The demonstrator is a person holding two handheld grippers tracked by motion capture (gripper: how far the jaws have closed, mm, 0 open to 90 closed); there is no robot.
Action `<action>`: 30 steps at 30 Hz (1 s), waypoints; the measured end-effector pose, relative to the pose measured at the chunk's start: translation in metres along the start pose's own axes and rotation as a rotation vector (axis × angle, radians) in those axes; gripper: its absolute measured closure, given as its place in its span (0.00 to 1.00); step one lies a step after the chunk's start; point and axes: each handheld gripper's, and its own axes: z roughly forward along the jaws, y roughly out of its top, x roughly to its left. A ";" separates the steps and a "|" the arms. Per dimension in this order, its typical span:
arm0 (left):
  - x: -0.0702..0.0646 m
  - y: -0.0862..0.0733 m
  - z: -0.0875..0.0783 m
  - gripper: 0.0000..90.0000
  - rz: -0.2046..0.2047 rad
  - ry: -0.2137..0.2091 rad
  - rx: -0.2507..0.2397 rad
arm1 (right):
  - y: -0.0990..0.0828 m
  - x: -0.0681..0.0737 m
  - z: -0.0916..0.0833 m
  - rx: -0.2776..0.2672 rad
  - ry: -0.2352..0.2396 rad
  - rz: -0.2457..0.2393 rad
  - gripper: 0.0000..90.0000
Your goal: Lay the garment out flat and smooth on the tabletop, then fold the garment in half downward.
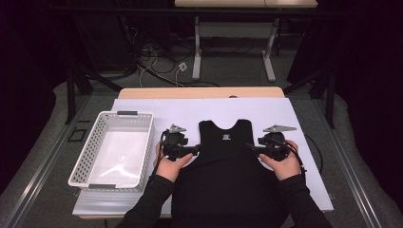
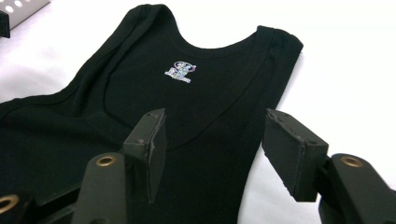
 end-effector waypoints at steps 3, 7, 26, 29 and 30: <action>0.002 0.001 0.002 0.35 -0.010 -0.001 -0.005 | 0.001 0.000 0.003 0.002 0.005 0.004 0.44; 0.005 0.003 0.007 0.35 -0.017 -0.005 -0.003 | 0.001 0.000 0.011 0.008 0.006 0.019 0.43; 0.007 0.002 0.033 0.39 -0.058 -0.038 0.051 | -0.009 -0.004 0.029 0.052 0.000 0.026 0.43; 0.008 0.001 0.039 0.40 -0.051 -0.032 0.074 | -0.013 -0.010 0.031 0.052 -0.007 0.037 0.43; 0.008 0.001 0.040 0.40 -0.051 -0.030 0.079 | -0.013 -0.011 0.031 0.056 -0.007 0.046 0.43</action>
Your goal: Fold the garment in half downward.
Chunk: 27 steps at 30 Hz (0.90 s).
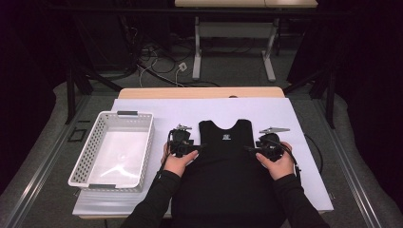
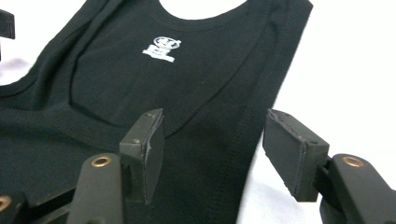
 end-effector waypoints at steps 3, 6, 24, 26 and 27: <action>-0.001 -0.001 0.005 0.40 -0.004 0.003 0.028 | -0.002 -0.002 0.000 0.013 -0.008 0.010 0.43; -0.001 -0.002 0.008 0.43 -0.010 0.010 0.057 | -0.003 -0.002 0.001 0.028 -0.017 0.004 0.44; -0.010 -0.002 0.019 0.78 -0.040 0.012 0.122 | -0.009 -0.007 0.004 0.094 -0.020 0.039 0.70; -0.010 -0.002 0.021 0.84 -0.049 0.015 0.120 | -0.009 -0.004 0.005 0.097 -0.006 0.030 0.75; -0.008 -0.002 0.021 0.88 -0.051 0.015 0.122 | -0.009 -0.003 0.006 0.102 -0.011 0.023 0.78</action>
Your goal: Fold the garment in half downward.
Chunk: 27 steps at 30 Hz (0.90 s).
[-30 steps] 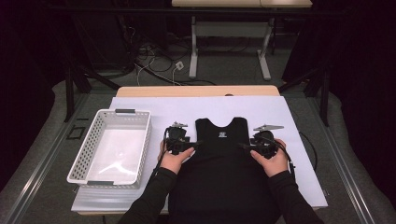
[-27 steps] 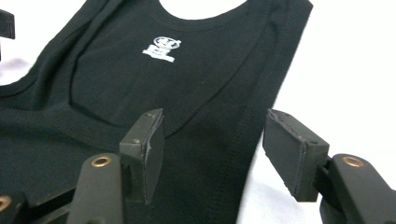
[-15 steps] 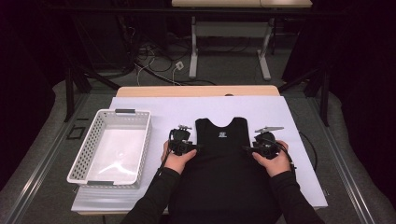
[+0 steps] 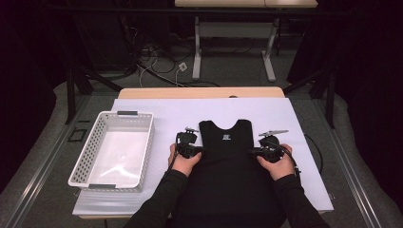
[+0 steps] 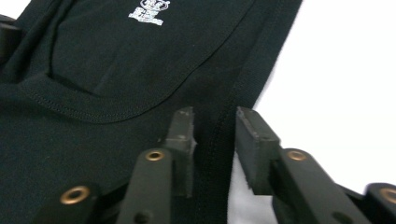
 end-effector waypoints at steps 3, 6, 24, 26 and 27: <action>0.002 0.000 0.002 0.94 -0.011 -0.023 -0.005 | 0.000 0.001 0.001 0.003 0.022 0.012 0.87; 0.002 0.001 0.003 0.97 -0.004 -0.031 -0.006 | 0.001 0.002 0.002 0.002 0.040 0.030 0.94; 0.002 0.005 -0.015 0.99 -0.012 -0.074 -0.082 | 0.005 -0.003 -0.016 -0.055 0.065 0.056 0.97; 0.002 0.005 -0.019 0.99 -0.013 -0.084 -0.089 | 0.005 -0.004 -0.019 -0.064 0.069 0.055 0.97; 0.001 0.005 -0.021 0.99 -0.013 -0.087 -0.098 | 0.006 -0.004 -0.021 -0.067 0.068 0.054 0.97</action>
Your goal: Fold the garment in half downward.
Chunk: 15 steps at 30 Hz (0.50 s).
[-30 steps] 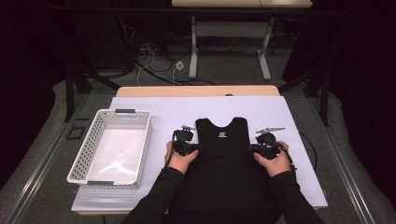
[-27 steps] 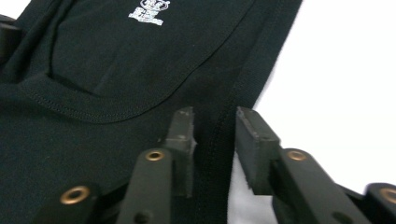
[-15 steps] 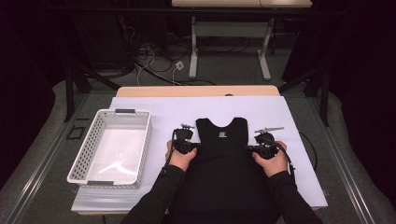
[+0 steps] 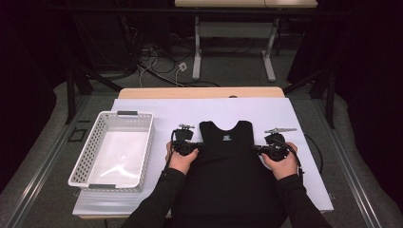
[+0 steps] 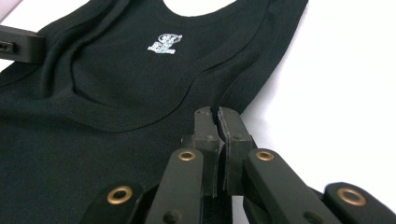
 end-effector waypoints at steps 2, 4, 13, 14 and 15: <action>-0.002 0.000 -0.004 0.99 0.001 -0.009 -0.010 | 0.000 0.000 -0.003 -0.006 0.004 0.000 0.97; -0.003 -0.001 -0.008 0.99 0.013 -0.013 -0.015 | 0.000 0.001 -0.006 -0.010 0.004 -0.007 0.97; -0.005 -0.003 -0.027 0.99 0.015 -0.053 -0.054 | 0.000 0.003 -0.019 -0.028 0.017 -0.021 0.97; -0.006 -0.004 -0.029 0.99 0.019 -0.058 -0.056 | 0.000 0.005 -0.021 -0.026 0.017 -0.022 0.97; -0.007 -0.004 -0.030 0.99 0.023 -0.060 -0.057 | 0.000 0.006 -0.022 -0.028 0.020 -0.028 0.97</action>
